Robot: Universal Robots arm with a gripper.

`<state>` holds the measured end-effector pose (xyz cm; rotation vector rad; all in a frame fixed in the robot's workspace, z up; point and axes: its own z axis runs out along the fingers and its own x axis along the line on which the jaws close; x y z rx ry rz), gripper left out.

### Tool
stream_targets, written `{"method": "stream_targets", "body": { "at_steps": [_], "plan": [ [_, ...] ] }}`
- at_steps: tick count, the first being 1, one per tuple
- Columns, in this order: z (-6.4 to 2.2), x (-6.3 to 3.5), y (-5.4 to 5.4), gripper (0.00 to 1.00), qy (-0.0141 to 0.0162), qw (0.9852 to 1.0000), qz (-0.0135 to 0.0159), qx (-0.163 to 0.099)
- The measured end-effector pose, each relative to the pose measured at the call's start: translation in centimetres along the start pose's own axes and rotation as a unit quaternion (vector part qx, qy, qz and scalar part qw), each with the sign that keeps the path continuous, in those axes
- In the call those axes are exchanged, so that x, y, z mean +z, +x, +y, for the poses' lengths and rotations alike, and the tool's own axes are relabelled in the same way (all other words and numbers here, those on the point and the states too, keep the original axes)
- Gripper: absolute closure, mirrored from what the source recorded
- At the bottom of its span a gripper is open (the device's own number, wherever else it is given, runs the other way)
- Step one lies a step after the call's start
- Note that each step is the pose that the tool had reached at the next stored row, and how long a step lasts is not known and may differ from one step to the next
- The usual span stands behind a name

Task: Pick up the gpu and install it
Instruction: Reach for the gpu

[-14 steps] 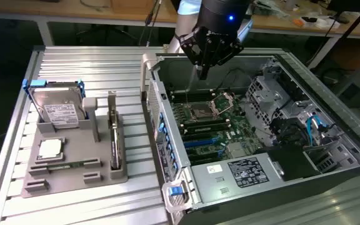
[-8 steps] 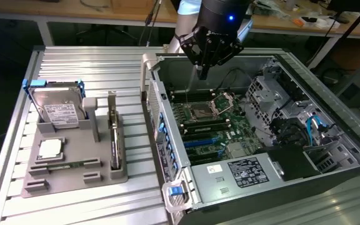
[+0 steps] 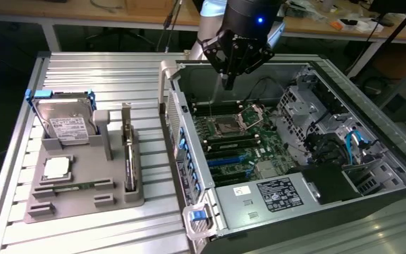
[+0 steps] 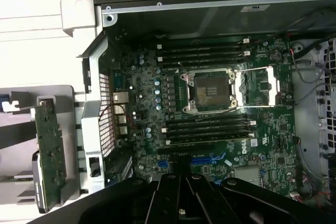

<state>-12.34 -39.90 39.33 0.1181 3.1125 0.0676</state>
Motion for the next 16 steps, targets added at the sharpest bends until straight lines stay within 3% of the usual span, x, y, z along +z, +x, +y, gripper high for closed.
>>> {"method": "stream_targets", "body": {
  "at_steps": [16],
  "plan": [
    [-0.21, -0.08, 2.9, 0.89, -0.0002, 1.0000, 0.0000, 0.000]
  ]
}}
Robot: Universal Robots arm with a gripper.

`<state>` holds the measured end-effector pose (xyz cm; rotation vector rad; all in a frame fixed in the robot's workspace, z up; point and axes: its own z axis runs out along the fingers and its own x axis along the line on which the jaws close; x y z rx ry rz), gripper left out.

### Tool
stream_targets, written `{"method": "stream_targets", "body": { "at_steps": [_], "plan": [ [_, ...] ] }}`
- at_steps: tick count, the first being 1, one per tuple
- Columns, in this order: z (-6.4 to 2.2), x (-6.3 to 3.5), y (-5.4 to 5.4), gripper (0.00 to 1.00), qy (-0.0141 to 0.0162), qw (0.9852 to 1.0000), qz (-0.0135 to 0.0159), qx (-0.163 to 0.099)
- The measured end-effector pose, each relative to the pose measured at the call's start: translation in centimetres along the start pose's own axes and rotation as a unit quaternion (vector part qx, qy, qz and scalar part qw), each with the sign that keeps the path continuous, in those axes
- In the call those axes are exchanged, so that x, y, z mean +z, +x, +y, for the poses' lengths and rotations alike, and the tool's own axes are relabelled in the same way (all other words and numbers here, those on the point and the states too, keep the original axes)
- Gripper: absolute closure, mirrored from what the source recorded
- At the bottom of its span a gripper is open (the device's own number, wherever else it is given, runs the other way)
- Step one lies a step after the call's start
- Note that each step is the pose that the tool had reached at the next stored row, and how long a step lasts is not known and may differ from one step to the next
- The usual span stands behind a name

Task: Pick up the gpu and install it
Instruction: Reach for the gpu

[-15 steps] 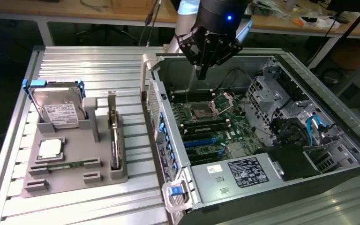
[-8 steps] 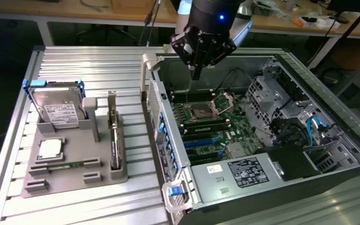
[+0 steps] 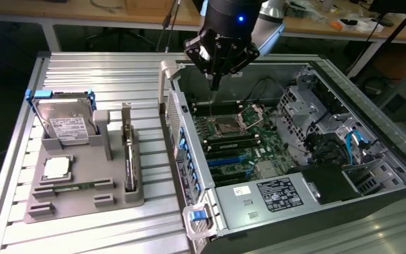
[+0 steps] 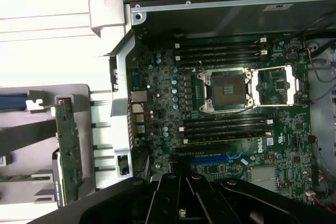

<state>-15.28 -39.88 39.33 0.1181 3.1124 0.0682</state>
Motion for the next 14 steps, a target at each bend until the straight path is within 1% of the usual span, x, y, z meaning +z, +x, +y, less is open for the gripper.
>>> {"method": "stream_targets", "body": {
  "at_steps": [9, 14],
  "plan": [
    [-0.10, -0.04, 1.4, 0.89, 0.0000, 1.0000, 0.0000, 0.000],
    [-0.14, -0.06, 2.0, 0.89, 0.0000, 1.0000, 0.0000, 0.000]
  ]
}}
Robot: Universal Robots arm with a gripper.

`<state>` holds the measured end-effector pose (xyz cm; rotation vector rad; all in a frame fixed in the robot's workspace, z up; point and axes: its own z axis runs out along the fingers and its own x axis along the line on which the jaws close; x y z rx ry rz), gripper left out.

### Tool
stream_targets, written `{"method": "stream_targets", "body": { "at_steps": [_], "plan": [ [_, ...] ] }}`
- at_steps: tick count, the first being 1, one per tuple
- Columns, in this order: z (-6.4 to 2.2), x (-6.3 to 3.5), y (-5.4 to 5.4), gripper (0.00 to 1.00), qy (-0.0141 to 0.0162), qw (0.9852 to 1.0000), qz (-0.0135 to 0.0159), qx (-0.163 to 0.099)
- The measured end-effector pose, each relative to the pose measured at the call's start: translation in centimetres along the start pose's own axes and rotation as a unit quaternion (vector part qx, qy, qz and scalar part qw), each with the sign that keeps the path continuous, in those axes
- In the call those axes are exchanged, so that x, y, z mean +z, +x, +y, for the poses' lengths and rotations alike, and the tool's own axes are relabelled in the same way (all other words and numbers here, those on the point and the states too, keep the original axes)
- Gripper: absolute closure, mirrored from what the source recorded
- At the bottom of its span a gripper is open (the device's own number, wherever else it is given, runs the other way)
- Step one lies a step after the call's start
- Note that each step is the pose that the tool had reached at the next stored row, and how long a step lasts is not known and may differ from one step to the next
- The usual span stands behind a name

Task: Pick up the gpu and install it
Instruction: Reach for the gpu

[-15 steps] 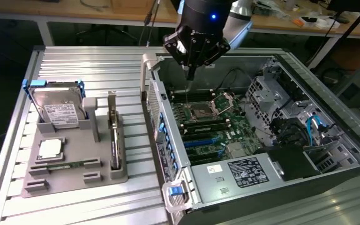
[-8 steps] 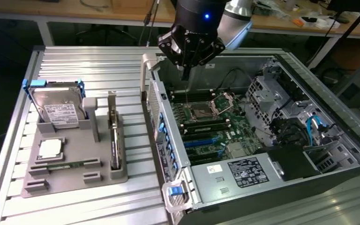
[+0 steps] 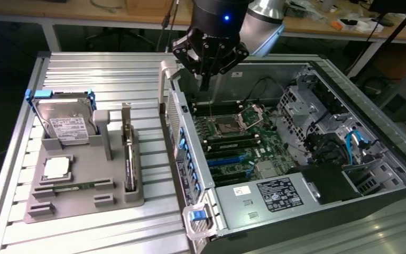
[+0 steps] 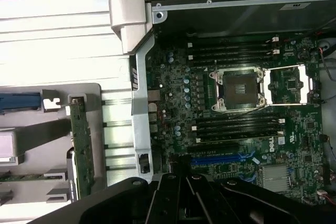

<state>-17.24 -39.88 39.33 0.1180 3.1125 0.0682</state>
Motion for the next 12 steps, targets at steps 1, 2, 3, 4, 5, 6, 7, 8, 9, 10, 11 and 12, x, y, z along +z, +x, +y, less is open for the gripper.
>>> {"method": "stream_targets", "body": {
  "at_steps": [1, 2, 3, 4, 5, 6, 7, 8, 9, 10, 11, 12],
  "plan": [
    [-0.01, 0.00, 0.1, 0.89, 0.0000, 1.0000, 0.0000, 0.000],
    [-0.02, 0.00, 0.3, 0.89, 0.0000, 1.0000, 0.0000, 0.000],
    [-0.03, -0.01, 0.4, 0.89, 0.0000, 1.0000, 0.0000, 0.000],
    [-0.03, -0.01, 0.4, 0.89, 0.0000, 1.0000, 0.0000, 0.000],
    [-0.04, -0.02, 0.5, 0.89, 0.0000, 1.0000, 0.0000, 0.000],
    [-0.04, -0.01, 0.6, 0.89, 0.0000, 1.0000, 0.0000, 0.000],
    [-0.05, -0.02, 0.7, 0.89, 0.0000, 1.0000, 0.0000, 0.000],
    [-0.06, -0.02, 0.8, 0.89, 0.0000, 1.0000, 0.0000, 0.000],
    [-0.07, -0.02, 0.9, 0.89, 0.0000, 1.0000, 0.0000, 0.000],
    [-0.08, -0.03, 1.0, 0.89, 0.0000, 1.0000, 0.0000, 0.000],
    [-0.09, -0.04, 1.2, 0.89, 0.0000, 1.0000, 0.0000, 0.000],
    [-0.10, -0.04, 1.4, 0.89, 0.0000, 1.0000, 0.0000, 0.000]
  ]
}}
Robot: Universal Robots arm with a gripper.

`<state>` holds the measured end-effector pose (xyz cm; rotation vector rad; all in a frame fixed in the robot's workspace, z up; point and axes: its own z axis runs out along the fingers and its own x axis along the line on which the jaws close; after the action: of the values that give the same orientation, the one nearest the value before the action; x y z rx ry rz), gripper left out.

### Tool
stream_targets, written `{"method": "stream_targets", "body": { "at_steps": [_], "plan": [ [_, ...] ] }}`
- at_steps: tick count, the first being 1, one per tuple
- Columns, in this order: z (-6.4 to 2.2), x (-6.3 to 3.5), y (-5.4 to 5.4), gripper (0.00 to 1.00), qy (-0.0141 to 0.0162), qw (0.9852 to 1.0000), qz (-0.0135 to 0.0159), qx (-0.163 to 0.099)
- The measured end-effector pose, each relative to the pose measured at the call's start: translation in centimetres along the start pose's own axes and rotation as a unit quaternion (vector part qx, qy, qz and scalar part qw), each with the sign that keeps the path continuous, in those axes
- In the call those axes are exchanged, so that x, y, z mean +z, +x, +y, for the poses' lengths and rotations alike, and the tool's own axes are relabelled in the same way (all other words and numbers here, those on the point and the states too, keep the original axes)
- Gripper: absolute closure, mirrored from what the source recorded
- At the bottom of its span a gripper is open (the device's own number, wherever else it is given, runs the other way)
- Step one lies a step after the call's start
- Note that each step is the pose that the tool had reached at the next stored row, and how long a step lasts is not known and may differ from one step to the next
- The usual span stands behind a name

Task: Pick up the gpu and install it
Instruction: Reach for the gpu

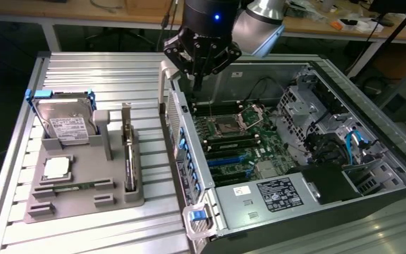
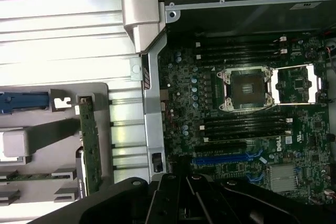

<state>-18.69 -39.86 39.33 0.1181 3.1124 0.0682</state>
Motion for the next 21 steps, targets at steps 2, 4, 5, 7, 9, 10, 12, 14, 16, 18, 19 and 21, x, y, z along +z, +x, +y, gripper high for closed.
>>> {"method": "stream_targets", "body": {
  "at_steps": [2, 4, 5, 7, 9, 10, 12, 14, 16, 18, 19, 21],
  "plan": [
    [-0.02, -0.01, 0.4, 0.89, 0.0000, 1.0000, 0.0000, 0.000],
    [-0.04, -0.02, 0.8, 0.89, 0.0000, 1.0000, 0.0000, 0.000],
    [-0.05, -0.02, 1.0, 0.89, 0.0000, 1.0000, 0.0000, 0.000],
    [-0.07, -0.04, 1.4, 0.89, 0.0000, 1.0000, 0.0000, 0.000],
    [-0.10, -0.05, 1.8, 0.89, 0.0000, 1.0000, 0.0001, 0.000],
    [-0.11, -0.06, 2.0, 0.89, 0.0001, 1.0000, 0.0001, 0.000],
    [-0.13, -0.07, 2.4, 0.89, 0.0000, 1.0000, 0.0001, 0.000],
    [-0.17, -0.08, 2.9, 0.89, 0.0000, 1.0000, 0.0000, 0.000],
    [-0.20, -0.09, 3.4, 0.89, 0.0000, 1.0000, 0.0000, 0.000],
    [-0.23, -0.11, 3.8, 0.89, 0.0000, 1.0000, 0.0001, 0.000],
    [-0.25, -0.11, 4.0, 0.89, 0.0000, 1.0000, 0.0000, 0.000],
    [-0.28, -0.13, 4.5, 0.89, 0.0000, 1.0000, 0.0001, 0.000]
  ]
}}
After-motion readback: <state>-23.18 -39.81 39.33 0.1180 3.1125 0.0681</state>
